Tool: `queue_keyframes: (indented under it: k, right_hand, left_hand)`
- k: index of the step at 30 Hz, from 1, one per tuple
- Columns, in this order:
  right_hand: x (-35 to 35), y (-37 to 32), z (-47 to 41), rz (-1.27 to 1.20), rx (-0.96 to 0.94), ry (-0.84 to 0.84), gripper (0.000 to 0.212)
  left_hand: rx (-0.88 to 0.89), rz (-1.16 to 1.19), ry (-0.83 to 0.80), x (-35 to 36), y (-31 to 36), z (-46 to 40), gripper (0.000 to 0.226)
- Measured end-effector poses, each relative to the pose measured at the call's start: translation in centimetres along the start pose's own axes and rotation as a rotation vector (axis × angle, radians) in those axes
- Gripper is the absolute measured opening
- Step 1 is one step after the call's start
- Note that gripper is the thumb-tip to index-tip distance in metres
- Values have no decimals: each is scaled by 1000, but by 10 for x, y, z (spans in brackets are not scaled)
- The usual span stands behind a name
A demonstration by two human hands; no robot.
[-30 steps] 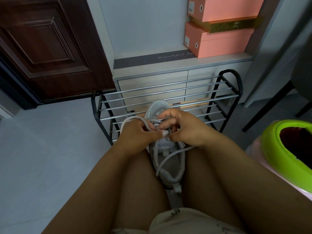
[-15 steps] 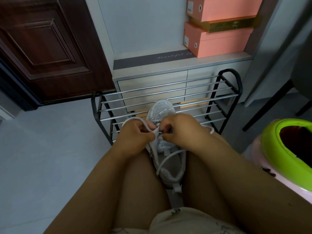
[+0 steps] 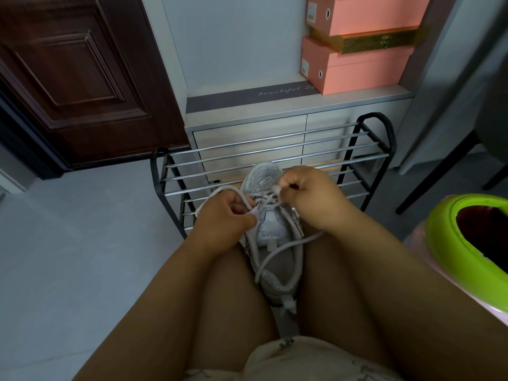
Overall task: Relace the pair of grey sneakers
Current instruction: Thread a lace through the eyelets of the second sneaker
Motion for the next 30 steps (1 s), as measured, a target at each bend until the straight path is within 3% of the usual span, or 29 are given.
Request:
queue_keyframes:
  k: [3, 10, 13, 17, 19, 22, 25, 30]
  right_hand:
    - [-1, 0, 0, 81, -36, 25, 17]
    - [30, -7, 2, 458, -223, -232, 19]
    - [24, -9, 1, 235, -230, -176, 18]
    - [-6, 1, 0, -296, -5, 98, 24]
    - [-13, 2, -1, -127, -3, 158, 21]
    - [-5, -3, 2, 203, -66, 88, 9]
    - [12, -12, 7, 469, -164, -37, 22]
    - [31, -18, 3, 649, -230, -183, 23]
  left_hand:
    - [6, 7, -8, 1, 0, 0, 22]
    - [24, 22, -20, 0, 1, 1, 28]
    - [30, 25, -12, -1, 0, 2, 24]
    - [36, 36, -24, -1, 1, 2, 23]
    - [40, 36, -32, -1, 1, 2, 23]
    - [60, 32, -30, 0, 2, 1, 22]
    - [77, 33, -38, 0, 2, 2, 20]
    - [87, 28, -42, 0, 2, 3, 20]
Point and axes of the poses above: each hand's wrist, its own z-axis away from the middle knuckle, its own x-axis out of the palm, y = z × x, the point moved 4 cm from there along -z, towards the middle knuckle, and after that the axes turned 3 degrees about -y, right-handed, at the moved point
